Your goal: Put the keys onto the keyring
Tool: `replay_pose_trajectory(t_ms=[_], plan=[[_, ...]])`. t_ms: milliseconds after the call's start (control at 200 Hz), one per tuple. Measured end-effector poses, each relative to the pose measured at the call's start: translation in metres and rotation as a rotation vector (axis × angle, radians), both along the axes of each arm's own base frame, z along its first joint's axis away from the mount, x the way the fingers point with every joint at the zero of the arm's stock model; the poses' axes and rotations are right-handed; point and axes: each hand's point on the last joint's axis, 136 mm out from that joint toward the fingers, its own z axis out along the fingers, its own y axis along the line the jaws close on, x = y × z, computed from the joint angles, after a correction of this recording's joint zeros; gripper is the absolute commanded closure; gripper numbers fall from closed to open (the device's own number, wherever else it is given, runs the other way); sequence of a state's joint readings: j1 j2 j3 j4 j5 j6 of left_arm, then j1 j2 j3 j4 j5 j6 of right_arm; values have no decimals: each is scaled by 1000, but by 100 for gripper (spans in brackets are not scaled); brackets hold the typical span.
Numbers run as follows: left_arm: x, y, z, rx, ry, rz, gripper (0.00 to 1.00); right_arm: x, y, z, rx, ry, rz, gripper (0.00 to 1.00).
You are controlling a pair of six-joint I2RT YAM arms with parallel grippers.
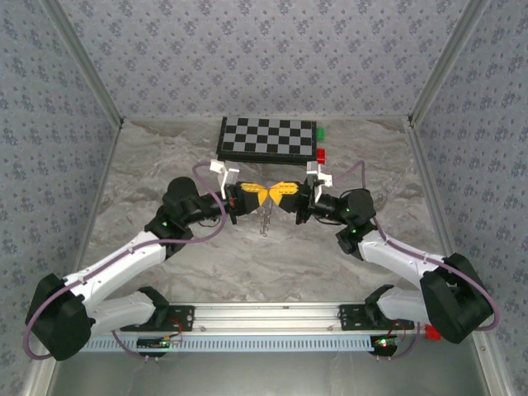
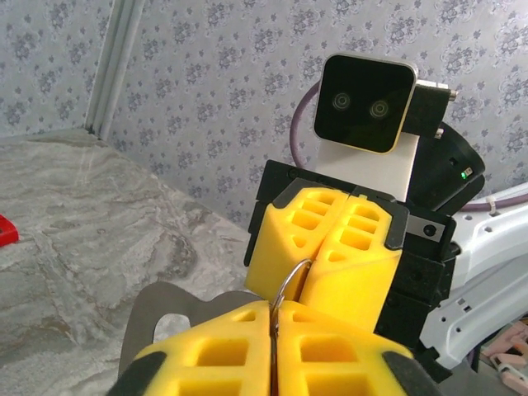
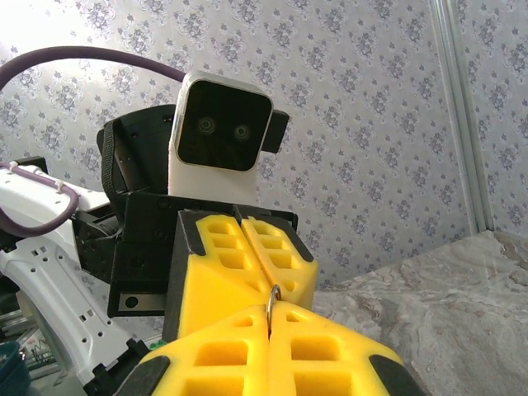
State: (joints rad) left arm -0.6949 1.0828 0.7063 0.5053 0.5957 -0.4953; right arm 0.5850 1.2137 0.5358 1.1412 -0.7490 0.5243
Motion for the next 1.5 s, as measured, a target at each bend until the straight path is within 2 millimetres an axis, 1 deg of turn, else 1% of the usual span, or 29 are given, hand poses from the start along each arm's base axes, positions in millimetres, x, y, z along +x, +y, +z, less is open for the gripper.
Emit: replay_pose_trajectory(t_ms=[175,210,260,335,390,565,685,785,940,1045,1134,1164,1354,1499], plan=[[0,0,0,1,-4,1,100,0,0,0,0,0,0,100],[0,0,0,1,-5,1,100,0,0,0,0,0,0,96],[0,0,-1,5,-6,2,100,0,0,0,-1,3,-1,87],[1,1,-4,24,-6,9,100,3,0,-5,-15,19,-5,81],[3,1,-8,45,-4,18,100,6,0,-10,-35,35,-12,74],[8,5,-20,120,-19,57,100,16,-10,-25,-125,75,-81,69],[11,7,-32,181,-31,82,100,12,-21,-29,-198,63,-148,69],[14,9,-41,230,-40,94,100,10,-29,-27,-257,50,-200,69],[17,8,-58,305,-58,100,100,12,-33,-25,-363,60,-250,68],[17,8,-67,343,-68,96,100,12,-30,-26,-446,76,-254,68],[14,7,-70,363,-85,86,100,14,-24,-29,-517,100,-238,72],[13,7,-71,370,-92,81,100,15,-21,-31,-544,109,-230,73],[4,3,-80,416,-120,50,100,15,-2,-46,-699,150,-162,75],[0,3,-84,437,-133,37,100,15,5,-57,-783,181,-123,76]])
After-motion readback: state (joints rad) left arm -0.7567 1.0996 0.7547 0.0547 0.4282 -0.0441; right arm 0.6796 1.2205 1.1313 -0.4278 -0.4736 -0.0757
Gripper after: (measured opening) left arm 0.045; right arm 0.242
